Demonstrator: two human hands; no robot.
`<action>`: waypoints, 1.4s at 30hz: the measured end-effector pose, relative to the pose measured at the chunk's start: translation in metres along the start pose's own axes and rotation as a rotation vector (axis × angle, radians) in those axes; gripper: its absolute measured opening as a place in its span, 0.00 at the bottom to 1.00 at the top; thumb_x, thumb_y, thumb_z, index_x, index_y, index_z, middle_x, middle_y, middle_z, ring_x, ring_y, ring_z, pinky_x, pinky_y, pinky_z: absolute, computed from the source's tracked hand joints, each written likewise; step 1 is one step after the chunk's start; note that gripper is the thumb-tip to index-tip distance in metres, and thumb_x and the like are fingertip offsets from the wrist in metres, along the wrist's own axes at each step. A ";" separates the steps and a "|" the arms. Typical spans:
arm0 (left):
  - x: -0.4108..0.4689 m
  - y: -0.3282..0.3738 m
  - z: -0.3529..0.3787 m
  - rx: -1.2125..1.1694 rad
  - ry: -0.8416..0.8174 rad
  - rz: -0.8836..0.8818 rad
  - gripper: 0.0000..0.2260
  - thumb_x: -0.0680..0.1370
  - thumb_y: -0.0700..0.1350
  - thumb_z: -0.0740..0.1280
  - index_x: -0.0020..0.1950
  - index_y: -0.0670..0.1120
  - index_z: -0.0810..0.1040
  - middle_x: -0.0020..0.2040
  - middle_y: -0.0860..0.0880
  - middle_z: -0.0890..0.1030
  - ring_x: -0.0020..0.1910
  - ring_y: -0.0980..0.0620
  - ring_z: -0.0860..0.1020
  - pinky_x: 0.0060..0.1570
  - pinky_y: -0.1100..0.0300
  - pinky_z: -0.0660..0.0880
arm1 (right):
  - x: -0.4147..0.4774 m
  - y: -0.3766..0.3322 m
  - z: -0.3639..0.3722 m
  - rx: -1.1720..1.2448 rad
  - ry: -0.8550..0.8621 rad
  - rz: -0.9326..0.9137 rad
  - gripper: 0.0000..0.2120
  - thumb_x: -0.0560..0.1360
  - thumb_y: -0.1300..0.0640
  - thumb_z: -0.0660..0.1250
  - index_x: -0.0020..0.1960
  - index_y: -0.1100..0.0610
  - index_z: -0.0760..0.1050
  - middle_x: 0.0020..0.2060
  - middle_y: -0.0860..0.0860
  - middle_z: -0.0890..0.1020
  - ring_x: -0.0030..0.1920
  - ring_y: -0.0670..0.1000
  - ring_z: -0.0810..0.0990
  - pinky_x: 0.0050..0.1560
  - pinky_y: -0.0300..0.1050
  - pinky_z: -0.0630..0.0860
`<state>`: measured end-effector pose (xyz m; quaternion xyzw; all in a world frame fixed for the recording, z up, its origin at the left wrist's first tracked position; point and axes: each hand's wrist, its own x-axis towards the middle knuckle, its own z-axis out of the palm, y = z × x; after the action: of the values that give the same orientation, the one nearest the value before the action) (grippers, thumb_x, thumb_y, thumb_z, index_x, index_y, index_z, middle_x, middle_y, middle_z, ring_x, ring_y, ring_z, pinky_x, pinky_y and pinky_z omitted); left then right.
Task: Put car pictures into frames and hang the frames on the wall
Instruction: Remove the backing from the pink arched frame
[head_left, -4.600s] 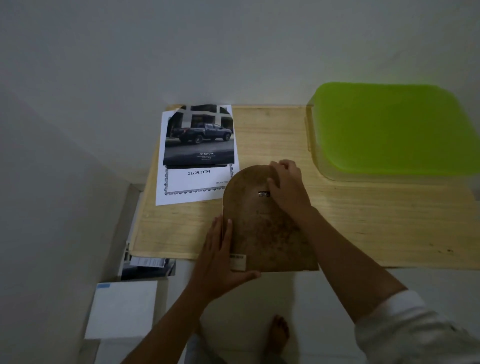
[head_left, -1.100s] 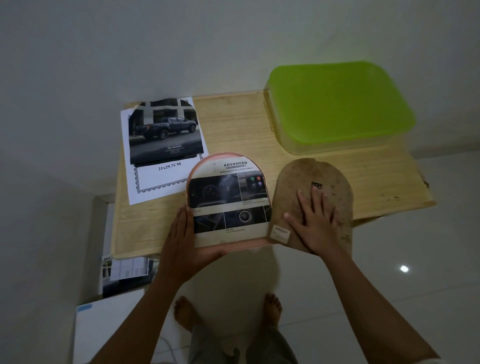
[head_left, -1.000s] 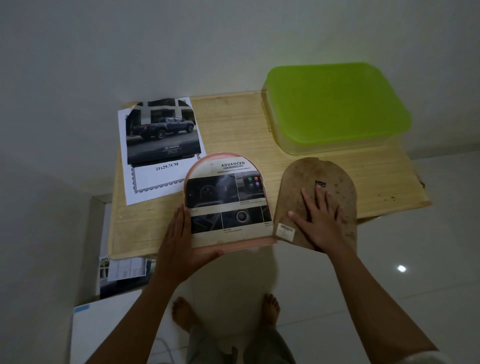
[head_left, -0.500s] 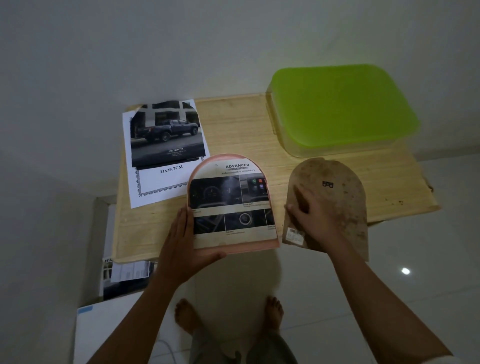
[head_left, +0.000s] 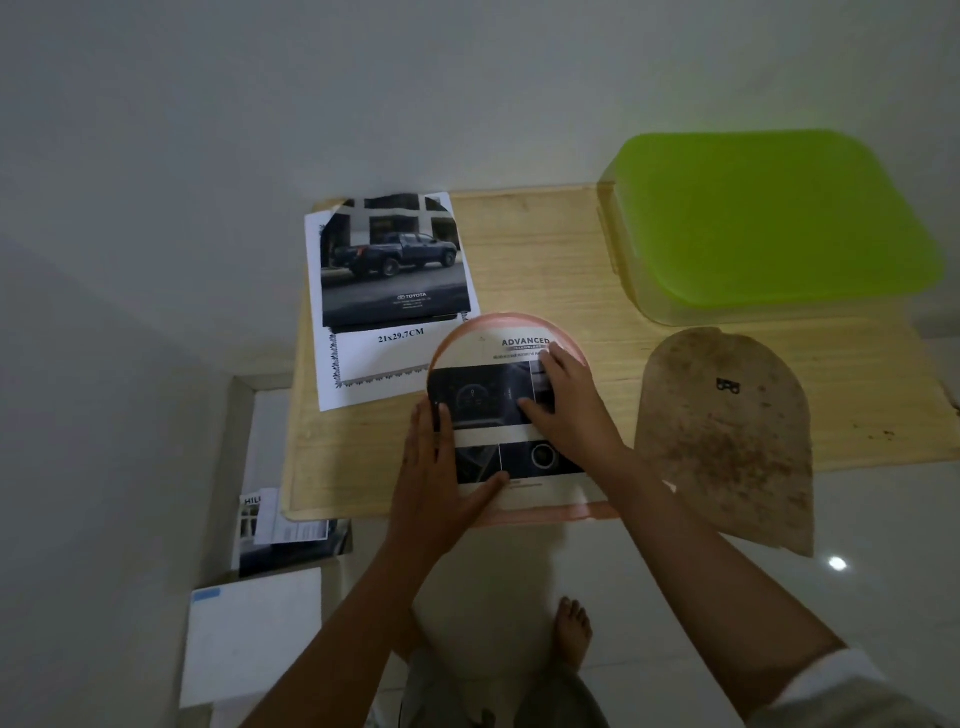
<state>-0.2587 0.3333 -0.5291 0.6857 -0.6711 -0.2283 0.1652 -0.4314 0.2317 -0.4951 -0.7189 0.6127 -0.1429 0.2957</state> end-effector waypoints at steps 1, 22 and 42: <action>0.000 -0.001 0.001 0.007 0.006 -0.003 0.44 0.70 0.71 0.52 0.73 0.52 0.32 0.75 0.47 0.33 0.75 0.49 0.38 0.72 0.50 0.46 | 0.000 -0.001 0.000 -0.013 0.015 -0.008 0.33 0.74 0.53 0.67 0.73 0.60 0.57 0.74 0.54 0.59 0.73 0.52 0.57 0.71 0.44 0.57; 0.001 -0.004 0.007 0.043 0.009 0.000 0.43 0.73 0.70 0.52 0.74 0.48 0.33 0.75 0.46 0.34 0.75 0.49 0.38 0.72 0.51 0.49 | 0.005 -0.013 0.010 -0.089 0.062 0.082 0.41 0.72 0.44 0.67 0.75 0.60 0.51 0.75 0.56 0.55 0.75 0.54 0.51 0.75 0.49 0.52; 0.001 -0.002 0.003 0.010 -0.014 -0.008 0.44 0.71 0.71 0.50 0.75 0.48 0.34 0.75 0.47 0.33 0.75 0.48 0.39 0.71 0.50 0.48 | -0.044 0.004 -0.008 0.477 0.271 0.276 0.23 0.70 0.64 0.70 0.65 0.58 0.72 0.56 0.55 0.79 0.54 0.51 0.79 0.52 0.43 0.79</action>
<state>-0.2584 0.3327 -0.5323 0.6874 -0.6709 -0.2302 0.1561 -0.4484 0.2714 -0.4839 -0.5135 0.6874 -0.3359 0.3885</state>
